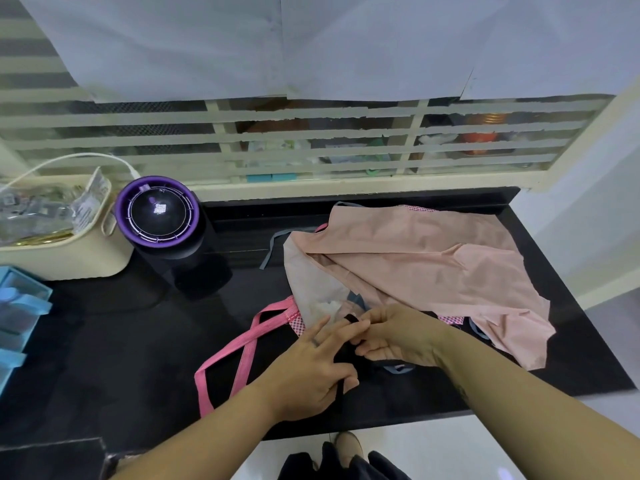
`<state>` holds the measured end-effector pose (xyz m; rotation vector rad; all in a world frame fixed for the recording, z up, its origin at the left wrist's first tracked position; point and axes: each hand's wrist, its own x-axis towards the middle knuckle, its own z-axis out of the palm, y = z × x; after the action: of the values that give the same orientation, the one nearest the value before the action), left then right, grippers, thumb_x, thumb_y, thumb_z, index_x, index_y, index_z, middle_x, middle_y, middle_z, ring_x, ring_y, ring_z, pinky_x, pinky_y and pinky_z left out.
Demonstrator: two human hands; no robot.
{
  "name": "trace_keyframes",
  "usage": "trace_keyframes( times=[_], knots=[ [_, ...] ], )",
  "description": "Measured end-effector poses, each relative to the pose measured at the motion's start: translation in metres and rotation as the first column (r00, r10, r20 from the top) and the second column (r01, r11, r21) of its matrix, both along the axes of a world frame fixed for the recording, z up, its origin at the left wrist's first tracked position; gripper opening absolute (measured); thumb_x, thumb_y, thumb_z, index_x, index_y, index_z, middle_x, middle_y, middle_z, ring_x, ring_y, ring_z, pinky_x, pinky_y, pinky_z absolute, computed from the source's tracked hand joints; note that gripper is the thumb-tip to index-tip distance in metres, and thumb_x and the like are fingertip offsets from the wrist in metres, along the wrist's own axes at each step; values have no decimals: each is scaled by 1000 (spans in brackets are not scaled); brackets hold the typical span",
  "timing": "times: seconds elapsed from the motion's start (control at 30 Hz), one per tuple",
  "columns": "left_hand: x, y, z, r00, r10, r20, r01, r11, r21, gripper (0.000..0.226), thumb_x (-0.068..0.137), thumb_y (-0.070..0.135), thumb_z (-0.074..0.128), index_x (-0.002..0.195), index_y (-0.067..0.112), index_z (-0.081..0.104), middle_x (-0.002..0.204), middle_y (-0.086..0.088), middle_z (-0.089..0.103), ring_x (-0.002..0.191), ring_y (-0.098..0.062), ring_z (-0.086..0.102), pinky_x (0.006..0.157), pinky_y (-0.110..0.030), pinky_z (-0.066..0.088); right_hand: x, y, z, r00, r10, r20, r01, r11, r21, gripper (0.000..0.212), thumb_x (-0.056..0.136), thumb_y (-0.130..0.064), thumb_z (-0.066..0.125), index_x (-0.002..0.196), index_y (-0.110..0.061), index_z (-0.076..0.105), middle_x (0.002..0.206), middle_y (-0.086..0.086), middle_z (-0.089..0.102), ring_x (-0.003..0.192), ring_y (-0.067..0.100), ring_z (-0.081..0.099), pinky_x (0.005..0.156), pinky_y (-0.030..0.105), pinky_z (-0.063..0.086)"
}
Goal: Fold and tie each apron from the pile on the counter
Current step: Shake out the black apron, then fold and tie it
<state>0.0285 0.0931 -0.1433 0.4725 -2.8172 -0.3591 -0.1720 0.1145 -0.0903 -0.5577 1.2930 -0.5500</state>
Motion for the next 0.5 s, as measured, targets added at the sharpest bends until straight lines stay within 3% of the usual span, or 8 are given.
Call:
trace_keyframes(
  times=[0.13, 0.23, 0.3, 0.37, 0.43, 0.5],
  knots=[
    [1, 2, -3, 1000, -1, -18, -1, 996, -92, 35, 101, 38, 37, 85, 28, 66, 155, -5, 22, 145, -30, 16, 116, -49, 15, 1, 1, -1, 996, -24, 80, 24, 1000, -1, 17, 92, 5, 53, 84, -11, 55, 69, 2, 67, 65, 10, 66, 63, 19, 53],
    [3, 2, -3, 1000, -13, -24, 11, 995, -97, 30, 99, 37, 43, 82, 27, 65, 155, -6, 23, 145, -33, 14, 116, -47, 14, 2, 3, -3, 991, 103, 91, -100, 994, -30, 21, 89, 12, 49, 89, -9, 52, 73, 0, 64, 64, 9, 59, 67, 20, 51],
    [5, 2, -5, 1000, -15, -15, 14, 995, -97, 30, 100, 38, 42, 84, 28, 65, 155, -6, 23, 146, -32, 13, 117, -46, 14, 3, 1, -3, 994, 92, 64, -88, 994, -59, 22, 90, 12, 49, 89, -9, 53, 71, 0, 62, 64, 11, 60, 68, 22, 53],
    [7, 1, -6, 1000, -7, -13, 6, 995, -102, 30, 100, 38, 41, 85, 28, 65, 155, -6, 22, 146, -31, 12, 118, -46, 14, 3, -3, -1, 996, 63, -55, -70, 989, -132, 16, 90, 7, 53, 93, -9, 55, 72, 3, 63, 64, 12, 63, 69, 24, 55],
    [9, 0, -7, 1000, -2, -16, 1, 996, -88, 31, 100, 37, 41, 82, 27, 64, 156, -7, 20, 147, -31, 10, 120, -45, 12, 0, -4, 2, 960, 128, -249, -182, 962, -206, 13, 89, -6, 63, 101, -8, 59, 74, 1, 62, 62, 9, 63, 66, 21, 53],
    [12, 1, -6, 1000, -16, -7, 15, 997, -80, 31, 100, 36, 42, 81, 25, 64, 155, -8, 21, 147, -29, 11, 120, -44, 13, -8, -5, 9, 825, 249, -507, -401, 891, -215, 18, 87, -18, 69, 101, -9, 64, 68, -4, 59, 56, 4, 58, 58, 14, 47]
  ],
)
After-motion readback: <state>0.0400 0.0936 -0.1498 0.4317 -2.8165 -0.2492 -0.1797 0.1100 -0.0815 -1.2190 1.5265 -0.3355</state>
